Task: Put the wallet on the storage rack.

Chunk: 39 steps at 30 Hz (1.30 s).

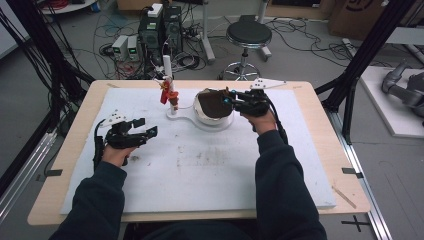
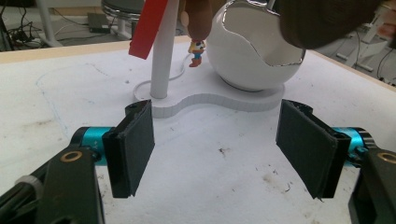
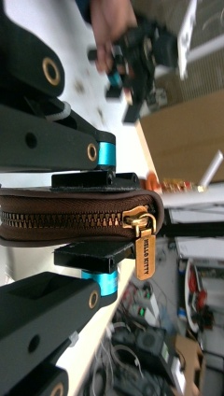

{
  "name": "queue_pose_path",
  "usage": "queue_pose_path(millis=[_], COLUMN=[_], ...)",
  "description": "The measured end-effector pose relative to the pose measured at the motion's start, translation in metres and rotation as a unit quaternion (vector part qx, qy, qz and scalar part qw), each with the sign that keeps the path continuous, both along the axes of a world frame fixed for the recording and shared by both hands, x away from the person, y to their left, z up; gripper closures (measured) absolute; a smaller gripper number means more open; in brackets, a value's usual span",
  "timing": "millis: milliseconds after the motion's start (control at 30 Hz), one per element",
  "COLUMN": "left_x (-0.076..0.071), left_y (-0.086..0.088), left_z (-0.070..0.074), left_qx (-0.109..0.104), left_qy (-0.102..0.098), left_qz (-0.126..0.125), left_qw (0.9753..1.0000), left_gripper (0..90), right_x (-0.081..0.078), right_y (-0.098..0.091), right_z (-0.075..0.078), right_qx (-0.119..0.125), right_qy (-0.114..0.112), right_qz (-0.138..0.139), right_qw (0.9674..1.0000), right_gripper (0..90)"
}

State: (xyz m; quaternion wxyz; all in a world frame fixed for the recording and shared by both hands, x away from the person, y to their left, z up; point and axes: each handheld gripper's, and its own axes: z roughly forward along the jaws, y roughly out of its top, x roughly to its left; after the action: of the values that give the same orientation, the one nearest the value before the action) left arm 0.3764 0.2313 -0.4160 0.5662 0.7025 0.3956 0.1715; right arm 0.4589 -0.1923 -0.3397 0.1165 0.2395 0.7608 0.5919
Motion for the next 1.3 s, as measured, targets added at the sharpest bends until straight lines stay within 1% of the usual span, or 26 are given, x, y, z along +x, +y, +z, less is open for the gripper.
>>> queue_pose_path(millis=[33,167,233,300,367,433,467,500,600,633,667,700,733,767,800,867,933,1000,1033,1067,1133,1200,1233,1267,1300], left_x=[0.0,0.0,0.0,-0.001,-0.001,-0.001,-0.001,-0.001,-0.001,-0.001,-0.001,-0.001,-0.001,-0.001,-0.001,-0.001,-0.001,-0.001,-0.001,-0.001,-0.001,-0.001,-0.001,-0.001,0.0], left_y=[0.0,0.0,0.0,0.0,0.0,0.001,0.001,0.001,0.001,0.001,0.001,0.001,0.001,0.001,0.001,0.001,0.001,0.0,0.0,0.0,0.001,0.001,0.002,0.002,0.002], left_z=[0.0,-0.001,-0.001,-0.002,-0.002,-0.002,-0.002,-0.002,-0.002,-0.002,-0.002,-0.003,-0.003,-0.003,-0.003,-0.003,-0.003,-0.003,-0.003,-0.003,-0.003,-0.003,-0.003,-0.003,-0.003], left_qx=[0.001,0.0,0.001,0.001,0.001,0.002,0.002,0.002,0.0,0.0,0.0,-0.001,0.0,0.0,-0.001,-0.002,-0.002,-0.002,-0.003,-0.003,-0.002,-0.005,-0.006,-0.006,-0.007], left_qy=[0.0,0.003,0.003,0.004,0.005,0.005,0.005,0.006,0.006,0.007,0.007,0.007,0.008,0.008,0.008,0.009,0.009,0.01,0.01,0.01,0.01,0.01,0.01,0.01,0.009], left_qz=[-0.001,-0.002,-0.003,-0.003,-0.003,-0.004,-0.003,-0.003,-0.002,-0.002,-0.002,-0.001,-0.001,-0.001,0.0,-0.001,-0.001,-0.002,-0.002,-0.001,0.0,-0.001,0.0,0.0,0.0], left_qw=[1.0,1.0,1.0,1.0,1.0,1.0,1.0,1.0,1.0,1.0,1.0,1.0,1.0,1.0,1.0,1.0,1.0,0.9999,0.9999,0.9999,0.9999,0.9999,0.9999,0.9999,0.9999], left_gripper=[27.8,27.9,28.2,28.3,28.3,28.4,28.4,28.4,28.4,28.4,28.5,28.5,28.4,28.5,28.5,28.5,28.5,28.5,28.5,28.5,28.5,28.5,28.5,28.5,28.5], right_x=[0.005,0.021,0.027,0.031,0.034,0.035,0.036,0.037,0.039,0.038,0.037,0.036,0.035,0.033,0.031,0.025,0.02,0.02,0.02,0.021,0.022,0.022,0.022,0.022,0.02], right_y=[0.003,0.014,0.018,0.019,0.022,0.023,0.023,0.022,0.019,0.017,0.016,0.014,0.011,0.008,0.006,0.004,0.004,0.005,0.006,0.006,0.006,0.005,0.004,0.004,-0.001], right_z=[0.0,-0.007,-0.014,-0.022,-0.03,-0.034,-0.036,-0.037,-0.041,-0.041,-0.04,-0.039,-0.036,-0.034,-0.031,-0.025,-0.023,-0.024,-0.026,-0.027,-0.027,-0.027,-0.026,-0.026,-0.023], right_qx=[-0.003,-0.019,-0.029,-0.041,-0.057,-0.063,-0.061,-0.056,-0.074,-0.085,-0.086,-0.084,-0.083,-0.083,-0.084,-0.112,-0.129,-0.151,-0.155,-0.15,-0.145,-0.146,-0.146,-0.146,-0.128], right_qy=[-0.001,-0.019,-0.017,-0.01,-0.009,-0.014,-0.016,-0.011,0.01,0.009,0.007,0.011,0.013,0.011,0.009,-0.002,-0.005,0.0,0.003,0.007,0.01,0.014,0.013,0.013,0.018], right_qz=[-0.003,-0.017,-0.018,-0.008,-0.003,-0.003,-0.002,-0.005,-0.027,-0.03,-0.033,-0.04,-0.047,-0.048,-0.05,-0.054,-0.056,-0.056,-0.058,-0.064,-0.066,-0.074,-0.075,-0.075,-0.076], right_qw=[1.0,0.9995,0.9993,0.9991,0.9984,0.9979,0.998,0.9983,0.9968,0.9959,0.9957,0.9956,0.9953,0.9953,0.9952,0.9923,0.99,0.9869,0.9862,0.9866,0.9872,0.9865,0.9864,0.9864,0.9887], right_gripper=[69.8,69.8,69.7,69.6,69.4,69.1,68.9,68.3,63.2,61.9,59.5,55.1,56.0,58.3,62.0,77.5,84.6,85.6,85.5,85.5,85.4,84.4,82.5,82.5,81.1])
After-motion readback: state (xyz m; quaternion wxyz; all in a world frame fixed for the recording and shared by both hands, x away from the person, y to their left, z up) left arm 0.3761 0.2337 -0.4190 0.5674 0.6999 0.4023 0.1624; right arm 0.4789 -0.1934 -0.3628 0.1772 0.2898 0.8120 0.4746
